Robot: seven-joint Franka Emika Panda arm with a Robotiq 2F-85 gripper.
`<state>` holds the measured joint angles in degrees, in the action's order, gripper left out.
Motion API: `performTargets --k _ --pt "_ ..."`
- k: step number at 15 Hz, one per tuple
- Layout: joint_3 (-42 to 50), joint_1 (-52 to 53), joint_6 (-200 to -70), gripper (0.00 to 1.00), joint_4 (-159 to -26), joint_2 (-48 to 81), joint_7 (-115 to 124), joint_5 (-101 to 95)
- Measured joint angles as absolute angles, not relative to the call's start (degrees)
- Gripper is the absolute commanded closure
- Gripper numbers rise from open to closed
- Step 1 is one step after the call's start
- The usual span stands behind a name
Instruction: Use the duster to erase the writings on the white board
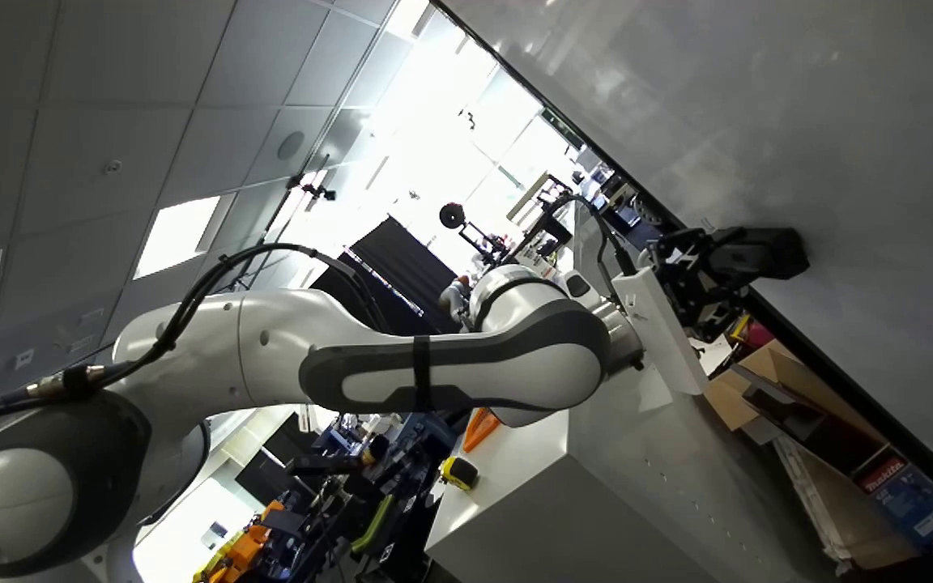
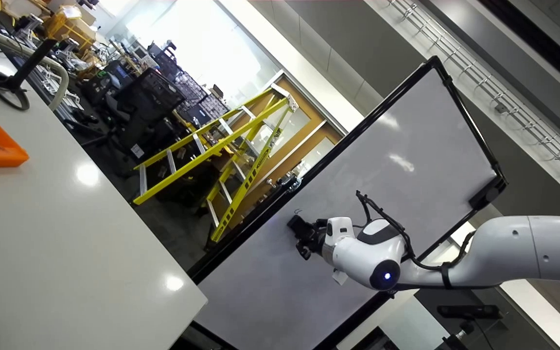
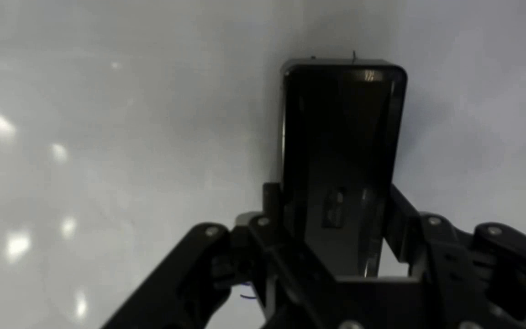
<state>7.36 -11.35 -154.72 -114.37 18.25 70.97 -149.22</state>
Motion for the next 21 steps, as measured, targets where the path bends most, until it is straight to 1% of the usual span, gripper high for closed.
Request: performTargets --k 12,21 --pt "7.49 -10.94 -154.49 0.7 -114.53 16.87 64.8 -149.19" --pt "7.16 -9.73 -150.67 0.7 -114.74 13.67 63.96 -149.19"
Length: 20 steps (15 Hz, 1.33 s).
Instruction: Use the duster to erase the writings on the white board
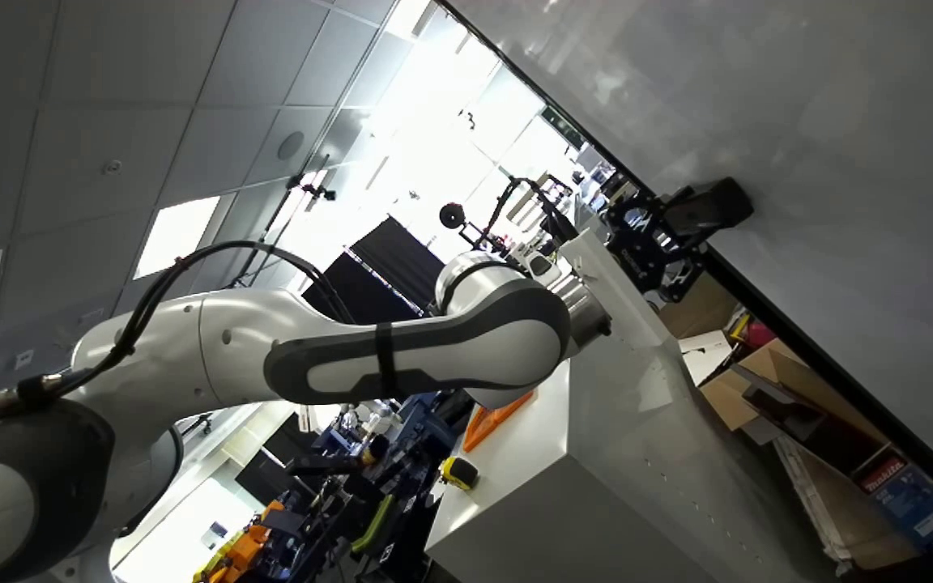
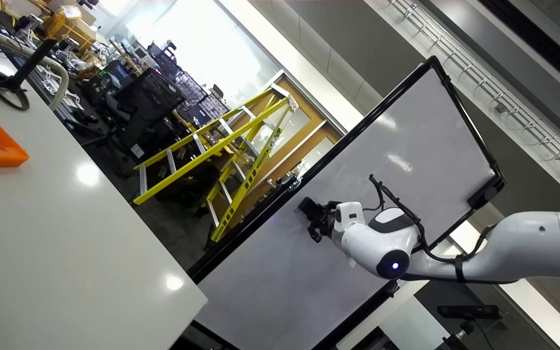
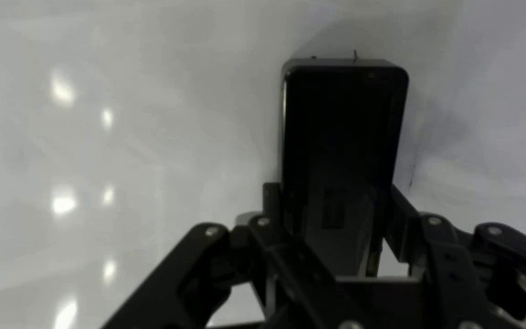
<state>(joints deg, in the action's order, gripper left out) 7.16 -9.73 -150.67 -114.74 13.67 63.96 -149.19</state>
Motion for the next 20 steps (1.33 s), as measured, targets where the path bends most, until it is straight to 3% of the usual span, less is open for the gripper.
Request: performTargets --k 20 --pt "2.35 -10.7 -149.1 0.7 -112.4 23.18 56.28 -144.63"
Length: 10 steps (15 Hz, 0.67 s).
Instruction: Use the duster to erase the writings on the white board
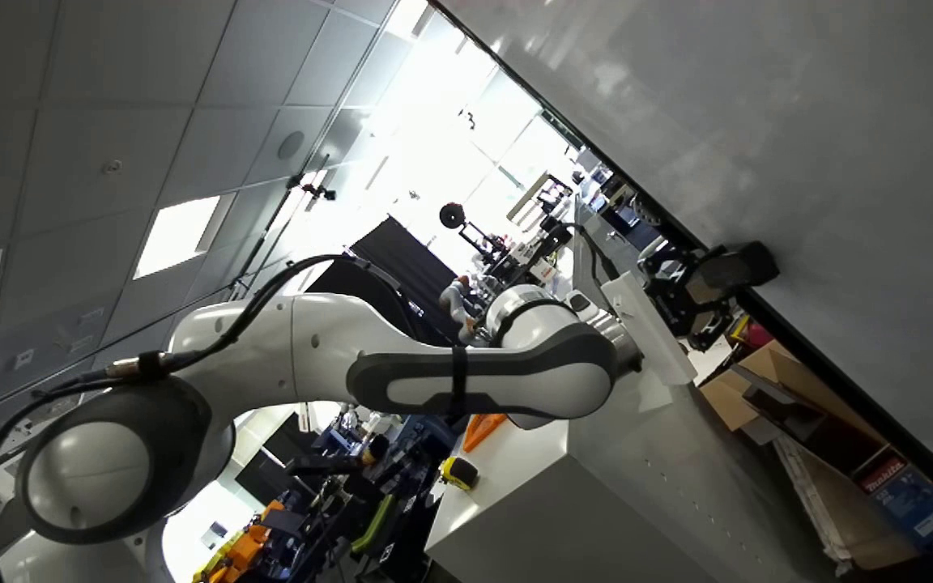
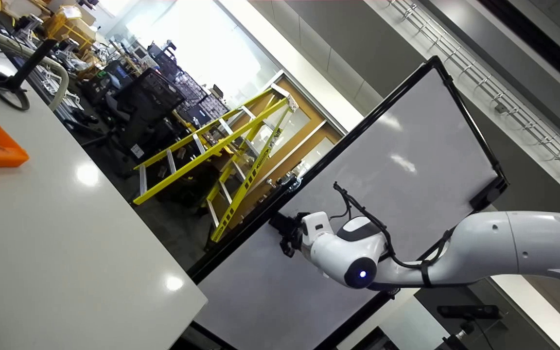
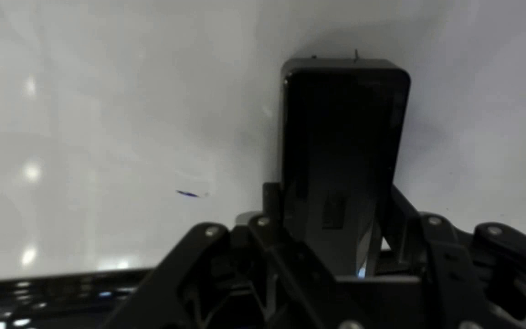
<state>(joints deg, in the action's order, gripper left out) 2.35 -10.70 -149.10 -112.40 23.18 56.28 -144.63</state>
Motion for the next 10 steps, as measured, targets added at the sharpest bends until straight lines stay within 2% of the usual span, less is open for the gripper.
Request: performTargets --k 6,10 --pt "-0.77 -10.72 -149.34 0.7 -111.22 25.13 55.07 -143.64" --pt "-3.66 -10.68 -159.27 0.7 -111.73 21.79 55.14 -143.86"
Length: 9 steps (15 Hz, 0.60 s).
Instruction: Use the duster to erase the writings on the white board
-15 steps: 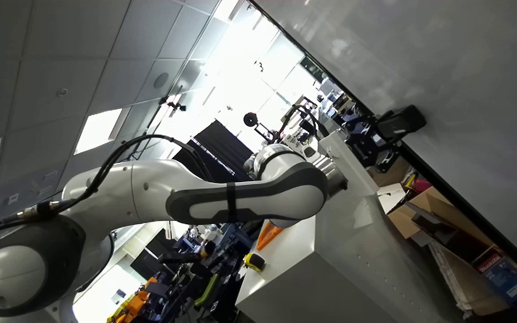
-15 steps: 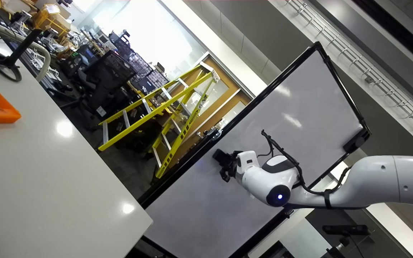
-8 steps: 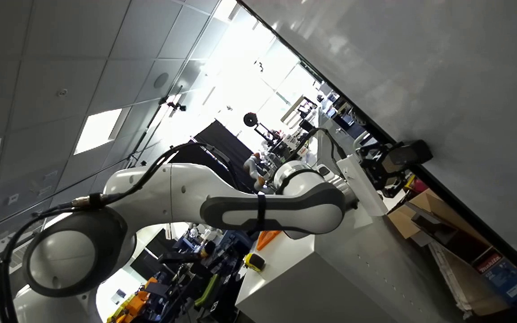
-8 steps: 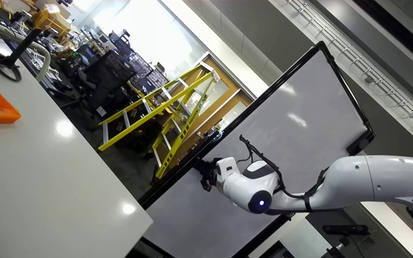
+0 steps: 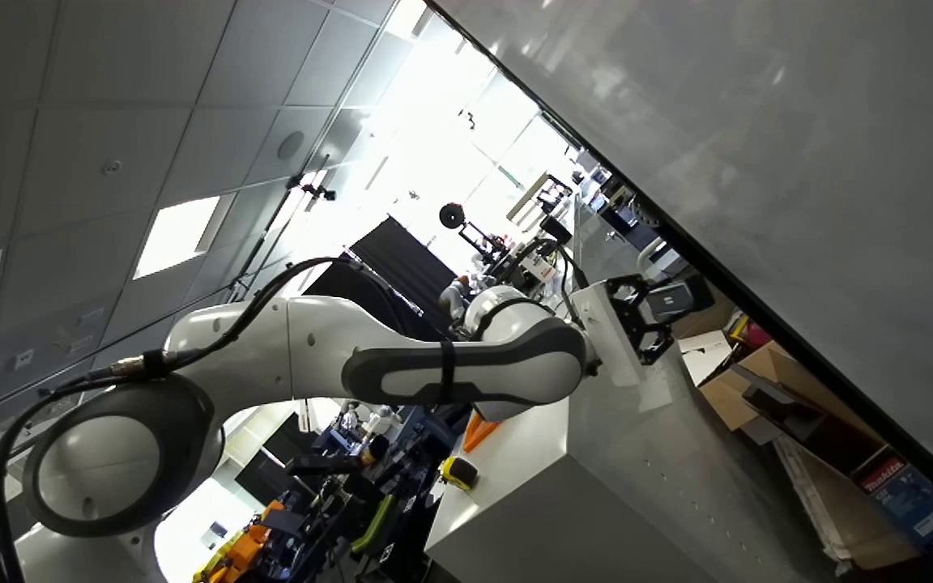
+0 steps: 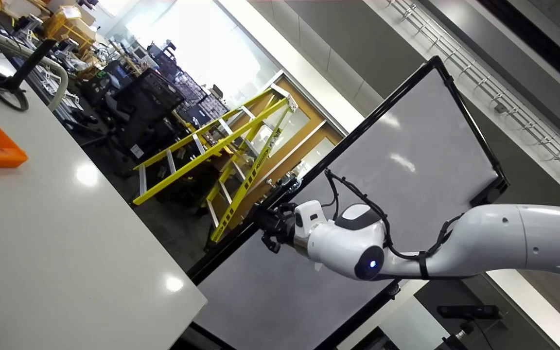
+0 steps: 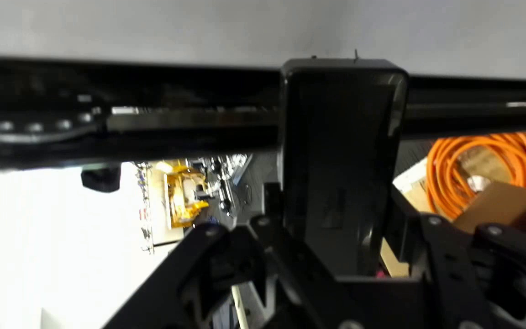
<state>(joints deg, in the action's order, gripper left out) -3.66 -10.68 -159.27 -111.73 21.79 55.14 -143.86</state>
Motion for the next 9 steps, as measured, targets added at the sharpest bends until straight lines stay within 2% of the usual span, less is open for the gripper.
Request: performTargets --k 9 --pt "-14.71 -10.73 -182.73 0.7 -110.59 15.36 65.27 -144.23"
